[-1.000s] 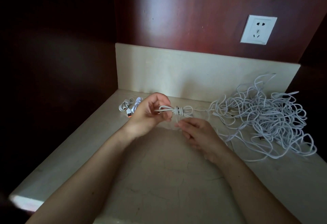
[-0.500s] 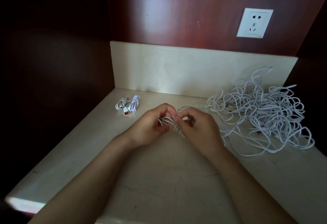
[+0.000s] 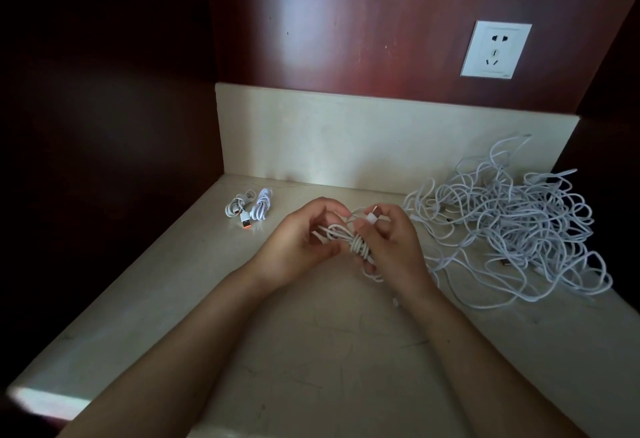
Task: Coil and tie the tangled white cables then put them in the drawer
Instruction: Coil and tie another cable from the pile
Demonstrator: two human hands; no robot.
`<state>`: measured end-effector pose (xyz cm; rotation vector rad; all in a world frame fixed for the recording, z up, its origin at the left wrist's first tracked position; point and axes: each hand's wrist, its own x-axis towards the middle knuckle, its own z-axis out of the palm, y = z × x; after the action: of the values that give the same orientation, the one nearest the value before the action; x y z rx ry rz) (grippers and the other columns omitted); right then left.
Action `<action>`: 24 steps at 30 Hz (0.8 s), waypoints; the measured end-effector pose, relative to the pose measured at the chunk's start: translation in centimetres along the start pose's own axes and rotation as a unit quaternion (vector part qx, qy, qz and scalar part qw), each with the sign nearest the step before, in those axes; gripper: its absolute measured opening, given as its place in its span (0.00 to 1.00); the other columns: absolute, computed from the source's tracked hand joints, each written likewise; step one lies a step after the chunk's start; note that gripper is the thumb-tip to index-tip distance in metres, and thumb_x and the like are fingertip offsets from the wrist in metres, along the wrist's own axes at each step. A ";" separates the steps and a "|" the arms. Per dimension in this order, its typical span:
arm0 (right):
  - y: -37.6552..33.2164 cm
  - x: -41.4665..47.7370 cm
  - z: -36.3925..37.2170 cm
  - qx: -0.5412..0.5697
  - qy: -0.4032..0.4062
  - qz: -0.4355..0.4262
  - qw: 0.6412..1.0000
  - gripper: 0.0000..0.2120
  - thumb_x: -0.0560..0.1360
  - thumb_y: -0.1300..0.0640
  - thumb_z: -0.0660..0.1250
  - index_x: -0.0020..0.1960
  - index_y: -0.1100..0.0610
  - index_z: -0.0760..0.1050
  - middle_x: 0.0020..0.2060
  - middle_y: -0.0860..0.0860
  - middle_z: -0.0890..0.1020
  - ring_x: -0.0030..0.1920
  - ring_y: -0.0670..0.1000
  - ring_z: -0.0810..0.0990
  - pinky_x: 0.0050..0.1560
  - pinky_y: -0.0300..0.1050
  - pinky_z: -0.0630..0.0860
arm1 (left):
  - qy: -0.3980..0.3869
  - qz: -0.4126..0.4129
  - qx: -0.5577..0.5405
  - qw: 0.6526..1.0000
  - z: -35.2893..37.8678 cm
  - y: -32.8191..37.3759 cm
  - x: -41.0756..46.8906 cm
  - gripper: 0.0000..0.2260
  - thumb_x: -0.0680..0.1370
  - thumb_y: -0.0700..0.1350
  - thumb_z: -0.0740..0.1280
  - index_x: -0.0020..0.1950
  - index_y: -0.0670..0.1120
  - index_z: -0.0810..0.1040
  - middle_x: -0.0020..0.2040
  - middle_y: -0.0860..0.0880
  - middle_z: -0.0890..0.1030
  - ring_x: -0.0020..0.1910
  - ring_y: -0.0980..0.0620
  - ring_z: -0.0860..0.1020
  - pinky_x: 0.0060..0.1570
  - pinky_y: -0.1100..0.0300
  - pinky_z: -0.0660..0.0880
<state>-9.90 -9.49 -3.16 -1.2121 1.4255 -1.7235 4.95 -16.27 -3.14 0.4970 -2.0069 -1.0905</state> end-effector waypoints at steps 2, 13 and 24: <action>-0.2 -0.1 0.0 0.012 0.023 -0.028 0.999 0.07 0.78 0.65 0.66 0.50 0.56 0.69 0.36 0.57 0.81 0.24 0.49 0.75 0.21 0.38 0.69 | 0.030 -0.029 0.002 0.999 0.2 -0.1 0.1 0.18 0.72 0.34 0.74 0.55 0.52 0.76 0.43 0.49 0.81 0.38 0.54 0.77 0.40 0.63 0.75; 0.3 -0.5 0.2 -0.066 0.016 -0.166 0.984 0.11 0.75 0.56 0.68 0.54 0.44 0.71 0.36 0.52 0.81 0.35 0.53 0.78 0.36 0.49 0.74 | 0.032 -0.246 -0.175 0.953 0.4 2.1 0.3 0.09 0.80 0.44 0.65 0.42 0.44 0.78 0.35 0.45 0.82 0.29 0.54 0.79 0.30 0.62 0.78; 0.2 -0.4 0.4 -0.057 0.022 -0.163 0.985 0.11 0.74 0.56 0.68 0.54 0.48 0.72 0.37 0.52 0.82 0.35 0.52 0.80 0.38 0.52 0.77 | 0.056 -0.266 -0.306 0.912 0.4 1.8 0.5 0.06 0.78 0.33 0.65 0.47 0.41 0.80 0.37 0.47 0.82 0.33 0.57 0.80 0.38 0.65 0.81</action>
<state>-9.38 -9.37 -3.48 -1.5503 1.4284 -1.9147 4.36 -15.42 -1.57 0.7606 -1.3375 -1.8845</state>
